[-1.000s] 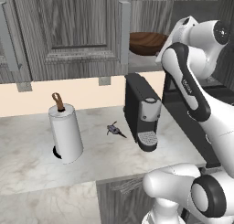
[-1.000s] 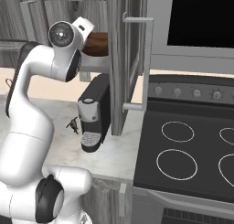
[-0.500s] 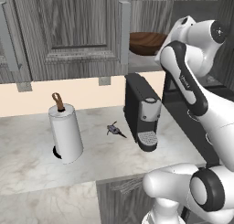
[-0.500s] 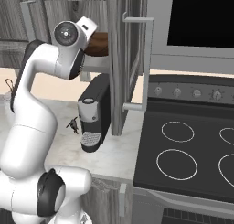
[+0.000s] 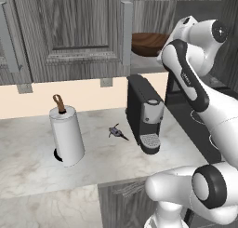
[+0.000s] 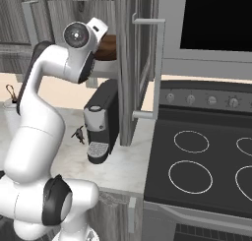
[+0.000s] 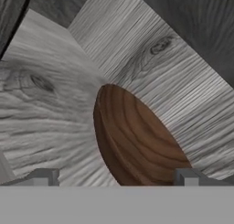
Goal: Retrieve the bowl from the cabinet, then place the raw meat into the bowl to avoid contamination.
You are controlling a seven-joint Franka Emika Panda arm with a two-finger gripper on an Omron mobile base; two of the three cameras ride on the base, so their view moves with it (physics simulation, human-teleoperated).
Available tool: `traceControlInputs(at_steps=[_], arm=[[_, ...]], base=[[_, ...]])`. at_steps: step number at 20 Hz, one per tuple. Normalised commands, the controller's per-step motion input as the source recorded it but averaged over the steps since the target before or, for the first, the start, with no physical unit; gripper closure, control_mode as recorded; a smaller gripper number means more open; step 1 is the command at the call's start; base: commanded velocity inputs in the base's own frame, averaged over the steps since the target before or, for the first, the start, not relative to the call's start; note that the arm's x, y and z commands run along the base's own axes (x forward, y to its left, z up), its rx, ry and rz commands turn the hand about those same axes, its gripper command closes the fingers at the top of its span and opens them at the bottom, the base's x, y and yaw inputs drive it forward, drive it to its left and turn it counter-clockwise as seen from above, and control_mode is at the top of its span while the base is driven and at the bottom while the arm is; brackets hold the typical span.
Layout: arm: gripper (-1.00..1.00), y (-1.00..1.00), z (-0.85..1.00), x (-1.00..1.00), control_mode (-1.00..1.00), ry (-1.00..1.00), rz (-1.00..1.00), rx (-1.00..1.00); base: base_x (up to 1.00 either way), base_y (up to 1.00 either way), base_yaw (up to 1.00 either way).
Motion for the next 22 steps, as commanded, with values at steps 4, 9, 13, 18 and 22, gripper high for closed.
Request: traceControlInputs(at_steps=[4, 9, 13, 18, 22], arm=[[-1.00, -0.06, -0.03, 0.18, -1.00, 0.00, 0.00, 0.00], [-1.00, -0.05, -0.03, 0.18, -1.00, 0.00, 0.00, 0.00], [-1.00, -0.05, -0.03, 0.19, -1.00, 0.00, 0.00, 0.00], [-1.00, -0.03, -0.03, 0.20, -1.00, 0.00, 0.00, 0.00], [-1.00, -0.02, -0.03, 0.20, -1.00, 0.00, 0.00, 0.00]], base=[[0.00, 0.00, 0.00], [0.00, 0.00, 0.00], [0.00, 0.00, 0.00], [0.00, 0.00, 0.00], [0.00, 0.00, 0.00]])
